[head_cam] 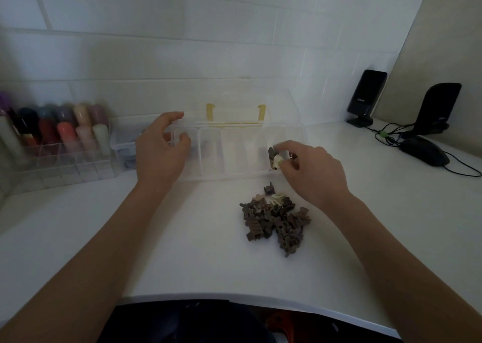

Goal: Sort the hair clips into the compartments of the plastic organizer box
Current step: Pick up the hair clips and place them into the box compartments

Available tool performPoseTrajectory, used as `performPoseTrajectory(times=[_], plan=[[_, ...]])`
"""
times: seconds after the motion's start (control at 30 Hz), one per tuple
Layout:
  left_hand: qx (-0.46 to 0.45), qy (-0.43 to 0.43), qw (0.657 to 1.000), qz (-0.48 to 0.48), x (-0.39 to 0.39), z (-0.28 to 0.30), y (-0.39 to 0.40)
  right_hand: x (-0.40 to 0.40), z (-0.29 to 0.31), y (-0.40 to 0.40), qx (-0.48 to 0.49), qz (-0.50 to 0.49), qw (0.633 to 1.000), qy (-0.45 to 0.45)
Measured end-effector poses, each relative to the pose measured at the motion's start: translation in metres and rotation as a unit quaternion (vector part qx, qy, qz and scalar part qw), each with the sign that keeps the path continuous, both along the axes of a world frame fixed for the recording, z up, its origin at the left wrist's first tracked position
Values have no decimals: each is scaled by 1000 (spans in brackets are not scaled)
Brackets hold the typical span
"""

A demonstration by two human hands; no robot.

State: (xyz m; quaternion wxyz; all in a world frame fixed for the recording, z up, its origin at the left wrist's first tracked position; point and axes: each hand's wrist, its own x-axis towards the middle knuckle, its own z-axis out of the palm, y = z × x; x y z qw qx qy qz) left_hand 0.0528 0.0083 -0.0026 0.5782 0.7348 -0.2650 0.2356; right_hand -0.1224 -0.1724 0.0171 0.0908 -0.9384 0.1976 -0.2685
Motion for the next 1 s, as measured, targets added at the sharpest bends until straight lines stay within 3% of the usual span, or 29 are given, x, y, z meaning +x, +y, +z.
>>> performPoseTrajectory(times=[0.27, 0.47, 0.57, 0.63, 0.8, 1.0], plan=[[1, 14, 1000, 7, -1, 1, 0, 0, 1, 3, -15, -17, 999, 23], [3, 13, 1000, 5, -3, 2, 0, -8, 12, 7, -4, 91, 995, -31], [8, 17, 1000, 10, -2, 2, 0, -11, 17, 11, -36, 150, 987, 47], [8, 20, 1000, 10, -1, 2, 0, -12, 18, 15, -72, 146, 980, 115], [5, 26, 999, 18, -4, 4, 0, -10, 15, 14, -105, 104, 971, 189], [10, 20, 1000, 19, -6, 4, 0, -4, 7, 7, -47, 105, 977, 180]])
